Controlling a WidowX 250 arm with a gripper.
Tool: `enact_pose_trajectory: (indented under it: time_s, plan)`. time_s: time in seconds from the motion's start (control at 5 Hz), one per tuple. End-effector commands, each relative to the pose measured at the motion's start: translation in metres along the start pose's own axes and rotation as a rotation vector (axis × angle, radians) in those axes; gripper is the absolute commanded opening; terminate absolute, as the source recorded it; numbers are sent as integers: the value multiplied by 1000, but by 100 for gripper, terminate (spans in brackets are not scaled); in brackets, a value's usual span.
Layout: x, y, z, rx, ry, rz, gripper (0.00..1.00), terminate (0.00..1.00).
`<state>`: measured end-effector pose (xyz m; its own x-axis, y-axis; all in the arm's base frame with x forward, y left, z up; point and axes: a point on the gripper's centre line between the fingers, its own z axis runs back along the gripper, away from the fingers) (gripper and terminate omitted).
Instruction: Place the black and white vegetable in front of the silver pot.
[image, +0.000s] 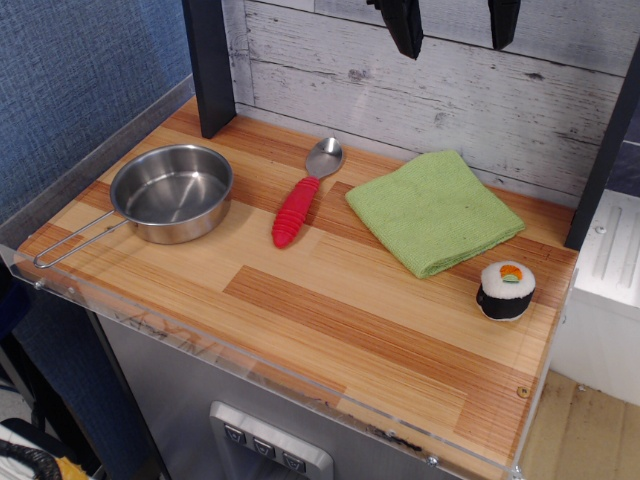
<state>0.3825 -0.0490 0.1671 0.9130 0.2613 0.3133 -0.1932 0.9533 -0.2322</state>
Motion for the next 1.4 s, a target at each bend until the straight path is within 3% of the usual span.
enact_pose_trajectory:
  time_s: [0.0, 0.6, 1.0, 1.2]
  plan:
    - [0, 0, 0, 0, 0, 0, 100, 0]
    - [-70, -41, -38, -26, 115, -140, 100, 0]
    - [-105, -35, -64, 2, 149, -183, 100, 0]
    - [-109, -27, -77, 23, 159, -183, 100, 0]
